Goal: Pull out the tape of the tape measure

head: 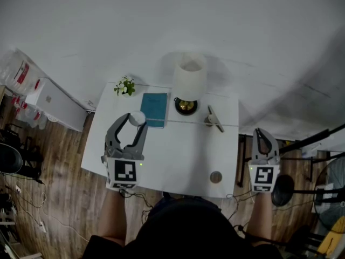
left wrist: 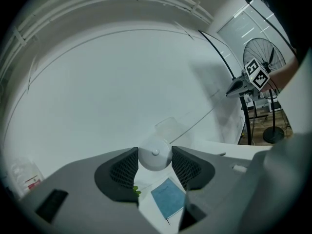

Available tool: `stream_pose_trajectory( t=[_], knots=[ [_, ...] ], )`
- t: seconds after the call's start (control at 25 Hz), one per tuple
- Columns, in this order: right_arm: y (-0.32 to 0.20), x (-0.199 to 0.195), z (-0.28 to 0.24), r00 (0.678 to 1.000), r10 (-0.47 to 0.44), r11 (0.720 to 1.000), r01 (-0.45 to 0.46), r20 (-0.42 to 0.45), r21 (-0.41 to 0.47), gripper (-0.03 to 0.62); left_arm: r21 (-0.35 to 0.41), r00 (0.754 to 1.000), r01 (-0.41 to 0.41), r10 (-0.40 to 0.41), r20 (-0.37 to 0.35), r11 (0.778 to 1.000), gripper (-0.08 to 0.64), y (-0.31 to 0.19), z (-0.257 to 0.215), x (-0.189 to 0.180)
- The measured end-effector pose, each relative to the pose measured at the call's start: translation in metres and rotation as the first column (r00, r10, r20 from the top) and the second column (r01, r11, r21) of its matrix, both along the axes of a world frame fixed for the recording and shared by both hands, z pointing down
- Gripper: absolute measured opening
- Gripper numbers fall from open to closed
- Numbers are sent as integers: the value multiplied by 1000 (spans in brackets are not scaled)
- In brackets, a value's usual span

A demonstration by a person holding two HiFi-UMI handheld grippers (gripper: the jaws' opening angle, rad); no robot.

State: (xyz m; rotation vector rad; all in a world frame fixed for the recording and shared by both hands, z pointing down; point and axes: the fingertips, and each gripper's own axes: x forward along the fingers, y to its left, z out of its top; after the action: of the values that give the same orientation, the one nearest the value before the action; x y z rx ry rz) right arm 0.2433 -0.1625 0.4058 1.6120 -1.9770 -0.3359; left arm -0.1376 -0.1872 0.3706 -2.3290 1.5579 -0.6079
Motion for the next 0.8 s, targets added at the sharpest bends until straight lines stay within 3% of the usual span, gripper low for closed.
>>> stream_pose_trajectory(
  t=[0.24,0.56,0.8],
  knots=[
    [-1,6,-1,1000,9,1000,-9,-4,12,9,3,1000,-15,15,-17,1000,213,2,2,2],
    [5,15,-18,997,38,994,-31,-61,106,9,136,999,-48,49,-8,990,213,12,-16,8],
    [8,13,-14,997,40,996,-35,-63,86,9,94,999,-43,44,-14,995,213,13,-5,6]
  ],
)
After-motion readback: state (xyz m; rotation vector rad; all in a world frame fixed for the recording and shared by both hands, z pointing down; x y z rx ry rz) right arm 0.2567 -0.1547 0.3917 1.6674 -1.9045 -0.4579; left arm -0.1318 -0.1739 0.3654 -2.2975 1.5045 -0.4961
